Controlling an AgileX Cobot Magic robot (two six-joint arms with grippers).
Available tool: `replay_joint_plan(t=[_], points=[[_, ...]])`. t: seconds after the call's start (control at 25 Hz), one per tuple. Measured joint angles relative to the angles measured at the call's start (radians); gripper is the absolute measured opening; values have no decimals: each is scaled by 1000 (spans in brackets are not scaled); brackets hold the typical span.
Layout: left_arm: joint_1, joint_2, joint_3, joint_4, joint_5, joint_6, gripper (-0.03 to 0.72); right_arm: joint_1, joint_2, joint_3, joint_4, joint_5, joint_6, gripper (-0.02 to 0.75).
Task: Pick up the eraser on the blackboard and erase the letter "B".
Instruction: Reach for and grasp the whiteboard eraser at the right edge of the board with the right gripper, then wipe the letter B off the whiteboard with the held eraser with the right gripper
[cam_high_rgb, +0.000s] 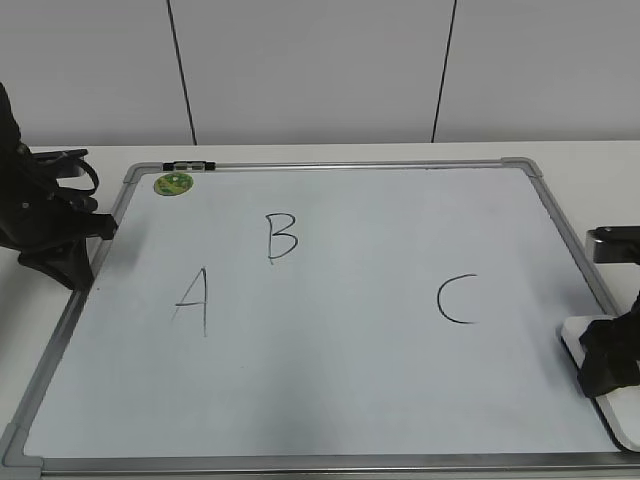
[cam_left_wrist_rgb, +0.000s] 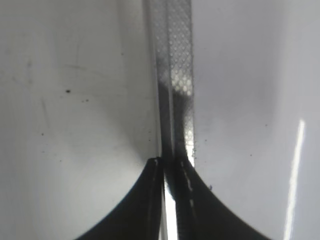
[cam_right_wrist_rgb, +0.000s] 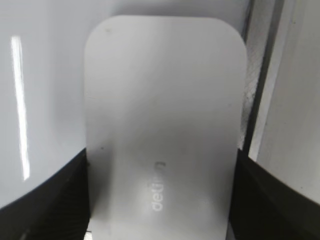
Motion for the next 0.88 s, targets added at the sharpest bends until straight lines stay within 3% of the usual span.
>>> replay_joint_plan(t=[0.44,0.76,0.88], points=[[0,0,0,0,0,0,32,0,-35,-113,2,181,-2,538],[0,0,0,0,0,0,34,7,-65,-361,44,392,-2,537],[0,0,0,0,0,0,34,57,-63,-468,44,450,-2,537]])
